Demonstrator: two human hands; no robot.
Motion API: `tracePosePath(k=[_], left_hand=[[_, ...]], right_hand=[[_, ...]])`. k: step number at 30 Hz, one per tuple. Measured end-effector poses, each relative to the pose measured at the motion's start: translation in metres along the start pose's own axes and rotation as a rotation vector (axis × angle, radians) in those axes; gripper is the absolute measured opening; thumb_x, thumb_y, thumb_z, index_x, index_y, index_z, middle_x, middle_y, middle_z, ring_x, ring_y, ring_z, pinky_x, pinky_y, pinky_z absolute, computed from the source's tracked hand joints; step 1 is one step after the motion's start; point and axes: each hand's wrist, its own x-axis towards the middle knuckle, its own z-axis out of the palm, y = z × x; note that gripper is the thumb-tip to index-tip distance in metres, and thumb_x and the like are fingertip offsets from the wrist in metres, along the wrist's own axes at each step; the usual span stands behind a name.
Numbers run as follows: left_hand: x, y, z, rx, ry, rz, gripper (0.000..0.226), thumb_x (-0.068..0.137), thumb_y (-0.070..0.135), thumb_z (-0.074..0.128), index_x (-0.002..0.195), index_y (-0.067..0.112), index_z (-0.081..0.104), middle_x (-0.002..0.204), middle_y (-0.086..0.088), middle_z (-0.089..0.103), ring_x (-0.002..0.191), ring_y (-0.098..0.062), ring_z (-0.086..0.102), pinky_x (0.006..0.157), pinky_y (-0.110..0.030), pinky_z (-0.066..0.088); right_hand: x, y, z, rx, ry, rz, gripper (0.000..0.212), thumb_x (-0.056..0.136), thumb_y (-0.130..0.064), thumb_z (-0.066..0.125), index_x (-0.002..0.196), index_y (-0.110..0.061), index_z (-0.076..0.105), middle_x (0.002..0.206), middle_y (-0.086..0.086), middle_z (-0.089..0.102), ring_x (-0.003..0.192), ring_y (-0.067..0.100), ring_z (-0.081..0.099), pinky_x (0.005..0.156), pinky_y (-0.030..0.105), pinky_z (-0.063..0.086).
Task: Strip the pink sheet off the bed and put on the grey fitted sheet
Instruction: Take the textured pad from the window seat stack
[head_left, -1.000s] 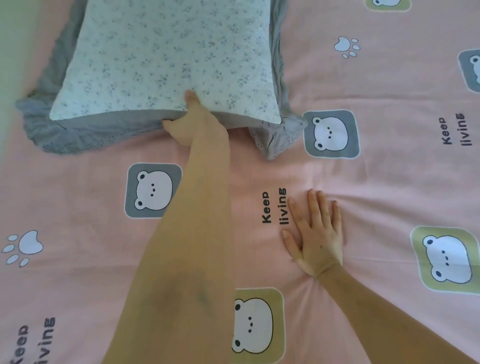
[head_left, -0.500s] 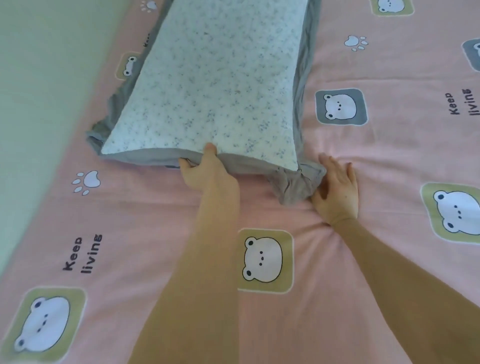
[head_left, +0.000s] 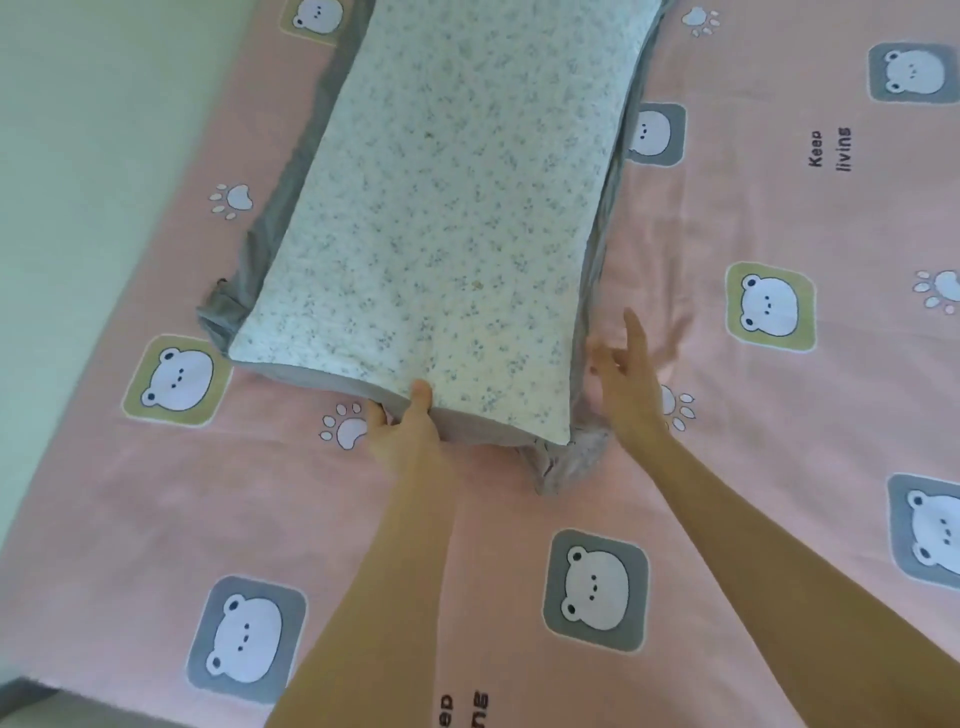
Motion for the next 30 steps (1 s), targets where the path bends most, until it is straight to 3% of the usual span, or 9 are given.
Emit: tracePosePath(k=[3,6,9,12,17,21,23,25,30], left_hand=[[-0.038,-0.018,-0.053,0.027,0.032,-0.036,0.043,0.086,0.006,0.067,0.122,0.027,0.056,0.100,0.012,0.066,0.094,-0.012,0.065,0.091,-0.037,0.053],[-0.074,-0.033,-0.103,0.127,0.076,-0.112,0.045,0.086,0.011,0.068,0.126,0.025,0.056,0.104,0.011,0.067,0.093,-0.012,0.065,0.086,-0.035,0.053],[-0.108,-0.047,-0.148,0.282,0.116,-0.208,0.043,0.086,0.020,0.069,0.126,0.022,0.055,0.106,0.007,0.066,0.091,-0.016,0.063,0.077,-0.031,0.051],[-0.136,-0.068,-0.188,0.461,0.119,-0.380,0.060,0.085,0.024,0.070,0.138,0.016,0.044,0.122,-0.004,0.058,0.105,-0.025,0.058,0.094,-0.041,0.049],[-0.131,-0.064,-0.222,0.859,-0.067,-0.600,0.008,0.090,0.004,0.053,0.085,0.005,0.060,0.065,-0.012,0.067,0.059,-0.026,0.063,0.066,-0.037,0.057],[-0.060,-0.006,-0.189,1.600,-0.222,-0.133,0.026,0.090,0.022,0.048,0.072,0.006,0.060,0.069,-0.009,0.062,0.072,-0.027,0.061,0.067,-0.029,0.049],[-0.024,0.024,-0.160,1.678,-0.182,0.265,0.030,0.094,0.025,0.044,0.076,0.005,0.057,0.065,-0.007,0.053,0.073,-0.027,0.055,0.060,-0.029,0.040],[0.013,0.047,-0.128,1.509,-0.117,0.560,0.032,0.094,0.033,0.048,0.097,0.004,0.060,0.089,-0.015,0.061,0.089,-0.033,0.056,0.076,-0.037,0.046],[0.098,0.067,-0.050,1.258,-0.284,0.454,0.086,0.083,0.071,0.044,0.147,0.018,0.023,0.144,-0.014,0.038,0.131,-0.033,0.037,0.106,-0.043,0.031]], right_hand=[[-0.038,-0.018,0.024,0.152,-0.129,0.063,0.066,0.077,-0.052,0.071,0.129,-0.054,0.029,0.120,-0.010,0.061,0.106,0.011,0.063,0.094,0.042,0.051],[-0.084,-0.011,0.038,0.109,-0.167,0.140,0.099,0.072,-0.042,0.078,0.143,-0.046,0.010,0.143,-0.014,0.036,0.121,0.009,0.045,0.103,0.037,0.039],[-0.131,0.021,0.025,-0.002,-0.101,0.192,0.099,0.076,-0.030,0.074,0.148,-0.038,0.007,0.136,-0.017,0.035,0.117,0.011,0.043,0.103,0.039,0.037],[-0.173,0.051,0.005,-0.101,-0.079,0.344,0.095,0.080,-0.028,0.072,0.149,-0.038,0.008,0.125,-0.009,0.040,0.109,0.014,0.044,0.101,0.040,0.039],[-0.191,0.081,-0.006,-0.091,-0.125,0.385,0.100,0.076,-0.016,0.075,0.150,-0.028,0.010,0.150,-0.008,0.024,0.124,0.011,0.037,0.103,0.039,0.040],[-0.145,0.060,-0.012,-0.011,-0.106,0.424,0.094,0.066,-0.017,0.083,0.142,-0.027,0.028,0.131,-0.001,0.050,0.101,0.015,0.057,0.085,0.040,0.052],[-0.109,0.040,-0.013,0.041,-0.051,0.403,0.099,0.053,-0.042,0.085,0.135,-0.036,0.031,0.124,-0.004,0.058,0.103,0.020,0.062,0.086,0.047,0.054],[-0.072,0.021,-0.009,0.075,0.003,0.369,0.113,0.044,-0.062,0.082,0.139,-0.042,0.025,0.129,-0.006,0.055,0.114,0.022,0.058,0.092,0.049,0.050],[0.011,-0.016,0.014,-0.066,0.085,0.285,0.125,0.055,-0.072,0.072,0.148,-0.039,-0.005,0.147,0.001,0.032,0.130,0.029,0.040,0.103,0.049,0.040]])
